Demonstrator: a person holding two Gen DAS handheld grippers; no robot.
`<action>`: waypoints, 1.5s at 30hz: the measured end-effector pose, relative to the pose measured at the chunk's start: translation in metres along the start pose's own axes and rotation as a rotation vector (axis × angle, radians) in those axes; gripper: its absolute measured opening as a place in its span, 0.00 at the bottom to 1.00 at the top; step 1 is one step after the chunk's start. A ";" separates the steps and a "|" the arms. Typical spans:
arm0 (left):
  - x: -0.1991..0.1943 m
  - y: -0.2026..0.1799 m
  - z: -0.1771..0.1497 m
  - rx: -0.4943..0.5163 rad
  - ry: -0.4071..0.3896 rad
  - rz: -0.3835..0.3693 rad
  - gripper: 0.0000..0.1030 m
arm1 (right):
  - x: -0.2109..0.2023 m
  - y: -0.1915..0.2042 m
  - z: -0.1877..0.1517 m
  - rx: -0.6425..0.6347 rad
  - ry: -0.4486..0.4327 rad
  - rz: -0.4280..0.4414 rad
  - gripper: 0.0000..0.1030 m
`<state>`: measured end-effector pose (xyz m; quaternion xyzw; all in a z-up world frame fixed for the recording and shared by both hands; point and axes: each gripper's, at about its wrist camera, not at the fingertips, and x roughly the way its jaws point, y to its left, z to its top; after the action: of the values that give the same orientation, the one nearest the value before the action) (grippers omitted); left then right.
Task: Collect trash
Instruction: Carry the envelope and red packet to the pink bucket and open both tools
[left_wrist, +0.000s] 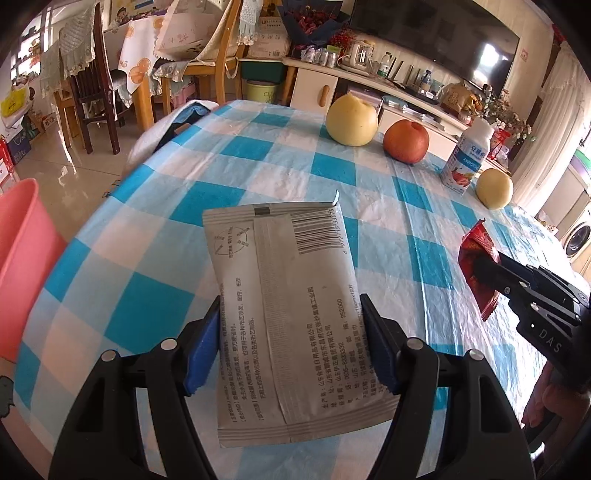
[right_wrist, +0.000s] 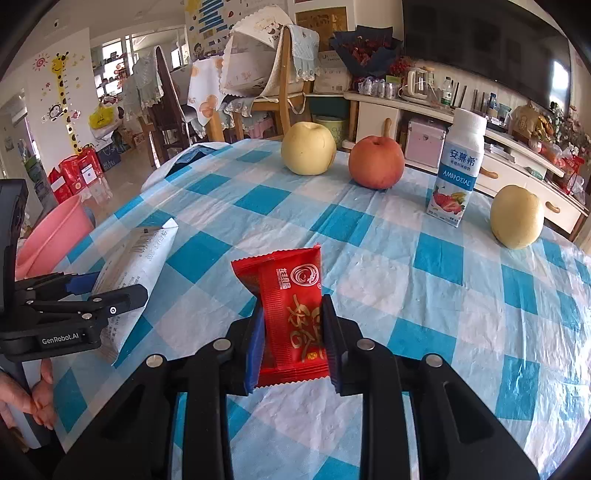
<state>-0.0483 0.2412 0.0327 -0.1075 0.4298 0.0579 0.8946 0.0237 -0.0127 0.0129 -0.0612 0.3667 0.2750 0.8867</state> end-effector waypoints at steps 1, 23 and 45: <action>-0.004 0.003 -0.001 0.002 -0.004 0.000 0.68 | -0.003 0.001 -0.001 0.006 -0.002 0.004 0.29; -0.122 0.137 -0.018 -0.087 -0.181 0.098 0.68 | -0.039 0.086 -0.003 0.020 -0.026 0.135 0.29; -0.151 0.305 -0.031 -0.366 -0.253 0.154 0.68 | -0.011 0.286 0.078 -0.136 -0.040 0.427 0.29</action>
<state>-0.2254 0.5283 0.0884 -0.2265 0.3034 0.2161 0.9000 -0.0869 0.2472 0.1032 -0.0363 0.3345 0.4816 0.8092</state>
